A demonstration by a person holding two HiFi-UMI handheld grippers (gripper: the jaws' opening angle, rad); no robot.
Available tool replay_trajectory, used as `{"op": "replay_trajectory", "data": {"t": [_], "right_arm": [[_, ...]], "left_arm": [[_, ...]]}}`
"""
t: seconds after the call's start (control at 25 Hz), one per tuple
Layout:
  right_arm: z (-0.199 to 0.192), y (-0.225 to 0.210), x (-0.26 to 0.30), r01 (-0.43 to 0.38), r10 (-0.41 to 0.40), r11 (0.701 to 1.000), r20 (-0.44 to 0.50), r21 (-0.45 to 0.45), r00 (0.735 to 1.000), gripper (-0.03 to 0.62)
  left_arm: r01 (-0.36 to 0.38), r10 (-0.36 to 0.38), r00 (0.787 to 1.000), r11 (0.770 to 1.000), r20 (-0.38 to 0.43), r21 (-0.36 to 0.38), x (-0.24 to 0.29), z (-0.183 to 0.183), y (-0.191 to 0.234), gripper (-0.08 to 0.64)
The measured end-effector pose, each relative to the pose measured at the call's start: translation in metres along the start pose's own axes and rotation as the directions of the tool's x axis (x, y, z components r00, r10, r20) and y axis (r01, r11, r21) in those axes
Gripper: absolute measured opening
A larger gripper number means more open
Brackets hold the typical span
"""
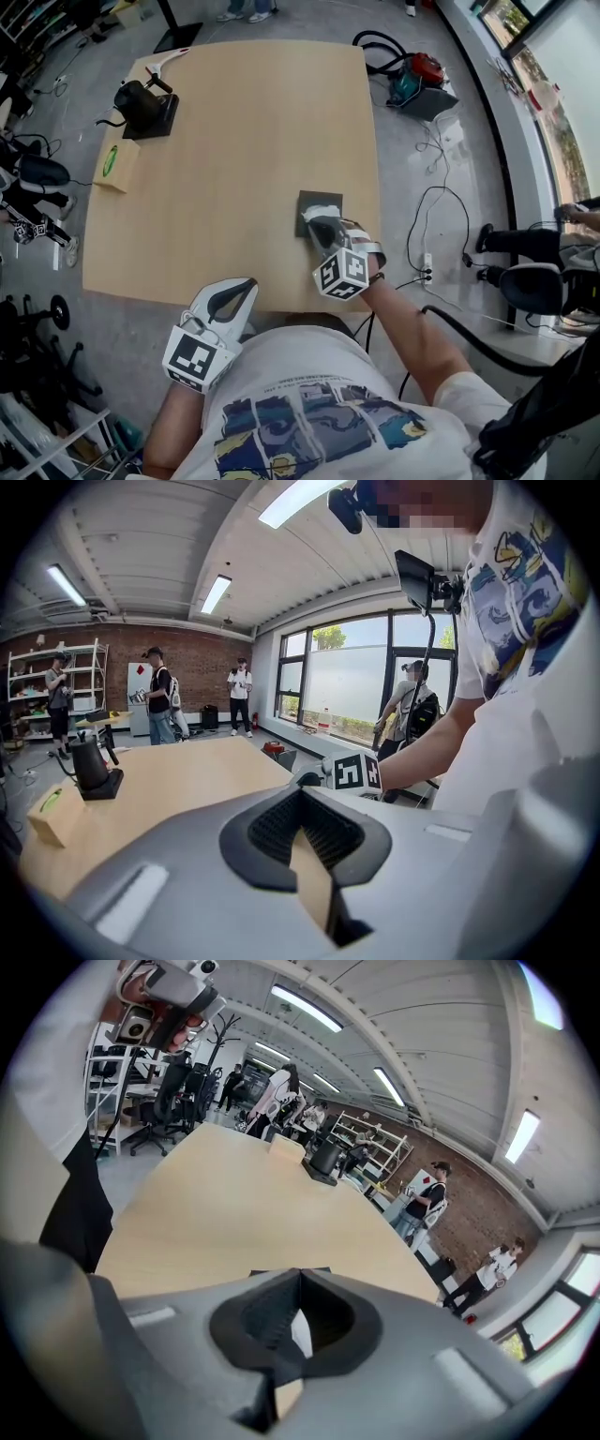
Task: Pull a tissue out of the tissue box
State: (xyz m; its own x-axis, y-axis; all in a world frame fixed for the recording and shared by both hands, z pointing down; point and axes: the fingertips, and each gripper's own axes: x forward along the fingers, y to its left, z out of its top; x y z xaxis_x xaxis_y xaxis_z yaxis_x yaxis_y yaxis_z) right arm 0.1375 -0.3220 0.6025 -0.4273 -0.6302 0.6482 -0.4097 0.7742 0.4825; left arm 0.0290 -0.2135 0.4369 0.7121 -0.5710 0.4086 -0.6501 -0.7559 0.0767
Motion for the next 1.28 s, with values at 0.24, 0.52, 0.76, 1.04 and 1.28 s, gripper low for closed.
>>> {"op": "replay_trajectory", "data": {"t": [0.24,0.52,0.76,1.04,1.28], "right_arm": [[0.003,-0.008,-0.009,0.041,-0.041,0.999,-0.021,0.026,0.999,0.003],[0.010,-0.017,-0.022,0.085,-0.083,0.995,-0.042,0.049,0.996,0.003],[0.015,-0.024,-0.032,0.123,-0.119,0.990,-0.061,0.068,0.991,0.003],[0.027,-0.035,-0.049,0.163,-0.157,0.983,-0.072,0.086,0.985,0.003],[0.038,-0.039,-0.067,0.191,-0.185,0.977,-0.073,0.090,0.980,0.003]], "left_arm": [[-0.003,0.003,1.000,1.000,0.009,0.002,-0.017,0.002,0.002,0.002],[0.013,-0.013,1.000,1.000,0.019,0.000,-0.040,-0.010,0.000,0.002],[0.023,-0.023,0.999,1.000,0.025,0.007,-0.060,-0.017,0.001,0.002],[0.040,-0.041,0.999,0.999,0.031,0.006,-0.076,-0.021,0.005,0.002],[0.064,-0.064,0.997,0.998,0.044,0.012,-0.081,-0.023,0.002,0.002]]}}
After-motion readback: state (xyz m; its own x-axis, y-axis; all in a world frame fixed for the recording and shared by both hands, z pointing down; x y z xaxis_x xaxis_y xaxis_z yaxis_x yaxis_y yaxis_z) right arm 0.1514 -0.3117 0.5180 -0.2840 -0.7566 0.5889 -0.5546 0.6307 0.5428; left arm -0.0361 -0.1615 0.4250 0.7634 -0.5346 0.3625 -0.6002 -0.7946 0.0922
